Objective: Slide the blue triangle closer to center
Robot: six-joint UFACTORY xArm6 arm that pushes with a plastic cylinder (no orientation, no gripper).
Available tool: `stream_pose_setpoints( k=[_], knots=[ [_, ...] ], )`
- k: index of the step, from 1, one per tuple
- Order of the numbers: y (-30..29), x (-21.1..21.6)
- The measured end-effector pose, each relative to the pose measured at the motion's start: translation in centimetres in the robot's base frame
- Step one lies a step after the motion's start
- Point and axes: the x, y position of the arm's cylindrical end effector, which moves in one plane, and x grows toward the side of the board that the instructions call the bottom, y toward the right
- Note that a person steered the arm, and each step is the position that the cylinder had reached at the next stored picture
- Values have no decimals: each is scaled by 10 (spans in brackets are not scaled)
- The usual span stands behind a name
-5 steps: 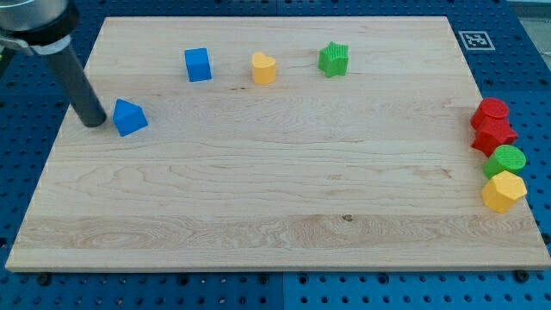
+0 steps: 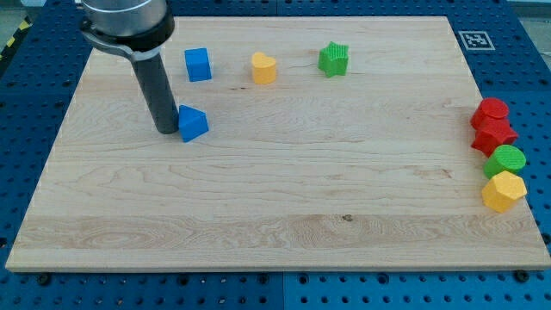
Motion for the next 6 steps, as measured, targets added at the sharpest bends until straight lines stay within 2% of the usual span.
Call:
stream_pose_setpoints(
  k=[2,4,6],
  knots=[
    [29,4],
    [46,-23],
    [107,-26]
  ],
)
